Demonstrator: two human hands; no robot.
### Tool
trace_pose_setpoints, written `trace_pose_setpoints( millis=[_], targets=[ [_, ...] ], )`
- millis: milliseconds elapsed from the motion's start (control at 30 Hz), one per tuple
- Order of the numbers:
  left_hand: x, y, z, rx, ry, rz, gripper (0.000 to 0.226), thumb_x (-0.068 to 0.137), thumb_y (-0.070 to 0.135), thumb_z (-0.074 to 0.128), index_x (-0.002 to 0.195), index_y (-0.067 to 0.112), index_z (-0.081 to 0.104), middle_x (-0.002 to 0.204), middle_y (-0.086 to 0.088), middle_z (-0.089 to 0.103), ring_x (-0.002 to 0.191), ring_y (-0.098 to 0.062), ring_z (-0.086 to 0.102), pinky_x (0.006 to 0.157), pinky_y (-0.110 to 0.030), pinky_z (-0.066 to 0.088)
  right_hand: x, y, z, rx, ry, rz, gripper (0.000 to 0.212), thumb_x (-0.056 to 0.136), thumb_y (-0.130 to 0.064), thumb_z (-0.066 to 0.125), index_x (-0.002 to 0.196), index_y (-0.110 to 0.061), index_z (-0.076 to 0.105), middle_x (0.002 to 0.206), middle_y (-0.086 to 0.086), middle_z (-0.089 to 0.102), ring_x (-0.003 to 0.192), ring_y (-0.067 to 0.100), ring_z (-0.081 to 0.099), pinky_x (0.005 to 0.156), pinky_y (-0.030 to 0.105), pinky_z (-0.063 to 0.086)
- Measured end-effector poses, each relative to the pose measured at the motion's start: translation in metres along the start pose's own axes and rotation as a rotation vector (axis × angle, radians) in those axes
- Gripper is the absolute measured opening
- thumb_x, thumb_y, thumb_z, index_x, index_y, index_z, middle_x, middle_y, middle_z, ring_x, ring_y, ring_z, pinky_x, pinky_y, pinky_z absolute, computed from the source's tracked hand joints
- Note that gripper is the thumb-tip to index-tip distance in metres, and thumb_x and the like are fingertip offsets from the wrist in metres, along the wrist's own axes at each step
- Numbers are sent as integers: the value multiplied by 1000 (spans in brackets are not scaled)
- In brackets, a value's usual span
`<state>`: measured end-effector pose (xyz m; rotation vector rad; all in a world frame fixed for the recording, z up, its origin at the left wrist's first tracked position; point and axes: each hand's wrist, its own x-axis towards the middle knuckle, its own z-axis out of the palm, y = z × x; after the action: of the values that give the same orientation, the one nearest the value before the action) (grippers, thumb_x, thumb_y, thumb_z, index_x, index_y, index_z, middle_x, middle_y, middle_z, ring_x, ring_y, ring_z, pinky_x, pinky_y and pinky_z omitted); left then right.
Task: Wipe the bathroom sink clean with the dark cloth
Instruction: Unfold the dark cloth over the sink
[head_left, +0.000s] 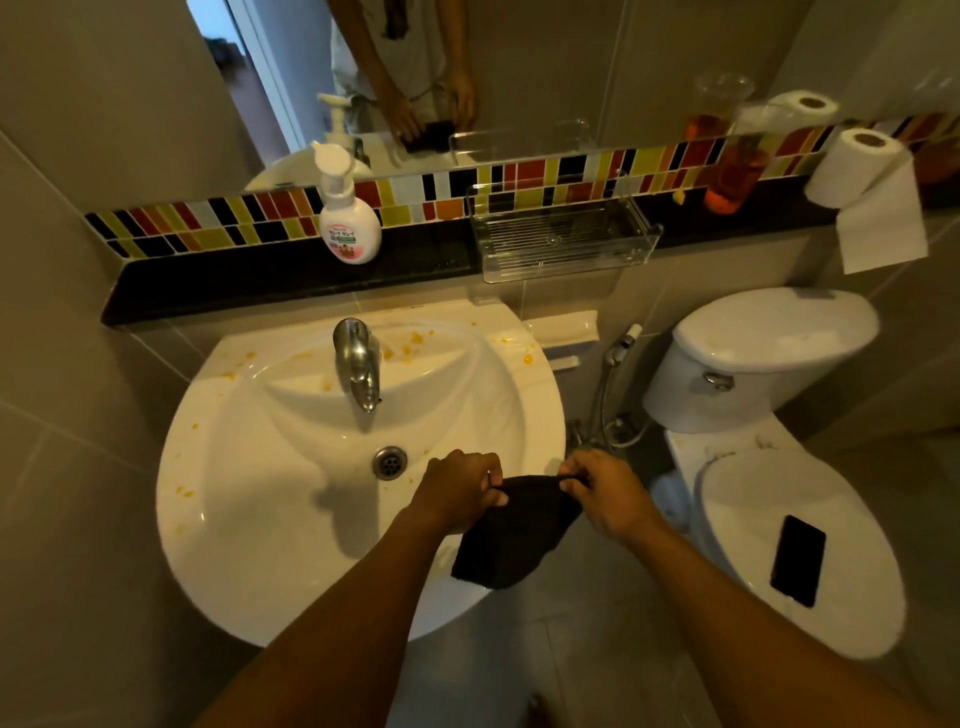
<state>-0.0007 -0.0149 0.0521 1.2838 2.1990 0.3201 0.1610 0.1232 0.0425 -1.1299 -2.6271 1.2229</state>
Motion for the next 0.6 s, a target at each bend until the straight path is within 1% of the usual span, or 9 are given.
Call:
trace_pose_setpoints(
  millis=[67, 133, 200, 267, 367, 467, 533, 600],
  targets=[
    [-9, 3, -10, -37, 23, 12, 20, 87, 36, 62, 97, 19, 61, 101, -4, 64, 99, -23, 56, 88, -40, 43, -9, -9, -9, -23, -11, -13, 5, 88, -14, 62, 90, -15, 66, 96, 1, 60, 90, 17, 59, 73, 21, 41],
    [-20, 6, -19, -89, 45, 23, 18, 88, 37, 63, 96, 21, 60, 101, -3, 62, 97, -22, 55, 90, -40, 44, -17, -19, -18, -27, -1, -29, 7, 89, -13, 61, 93, -13, 67, 93, 0, 60, 87, 15, 58, 69, 16, 41],
    [-33, 10, -29, -125, 74, 65, 17, 89, 36, 63, 97, 22, 60, 102, -4, 62, 97, -21, 56, 91, -39, 46, -28, -34, -26, -35, 51, -44, 6, 88, -11, 62, 91, -12, 67, 86, -3, 58, 81, 12, 56, 65, 11, 38],
    [-45, 14, -39, -122, 114, 117, 16, 89, 35, 62, 98, 21, 59, 97, 0, 62, 95, -20, 57, 89, -39, 47, -39, -49, -33, -25, 104, -56, 5, 87, -8, 62, 88, -10, 66, 83, -3, 58, 78, 9, 56, 65, 11, 39],
    [-58, 23, -52, -86, 164, 158, 14, 90, 34, 61, 96, 22, 57, 90, 3, 58, 88, -20, 57, 83, -37, 49, -53, -69, -48, -36, 146, -74, 5, 88, -9, 62, 90, -9, 65, 91, 3, 60, 85, 16, 58, 67, 19, 42],
    [-70, 33, -63, -81, 203, 192, 14, 91, 34, 59, 98, 21, 56, 91, 2, 60, 85, -19, 57, 79, -36, 51, -66, -88, -65, -52, 200, -80, 8, 88, -9, 61, 85, -16, 62, 86, -2, 58, 84, 16, 57, 70, 25, 43],
    [-78, 39, -71, -95, 227, 215, 14, 92, 33, 58, 101, 22, 57, 94, 0, 61, 86, -19, 57, 77, -34, 50, -75, -99, -75, -60, 213, -70, 10, 88, -7, 60, 85, -17, 61, 86, 0, 61, 87, 17, 59, 75, 28, 44],
    [-86, 45, -80, -81, 243, 237, 17, 92, 32, 57, 106, 23, 59, 100, -3, 64, 90, -21, 58, 77, -33, 48, -84, -110, -84, -67, 227, -75, 8, 88, -5, 59, 89, -12, 63, 88, 3, 64, 91, 20, 60, 80, 31, 45]
  ],
)
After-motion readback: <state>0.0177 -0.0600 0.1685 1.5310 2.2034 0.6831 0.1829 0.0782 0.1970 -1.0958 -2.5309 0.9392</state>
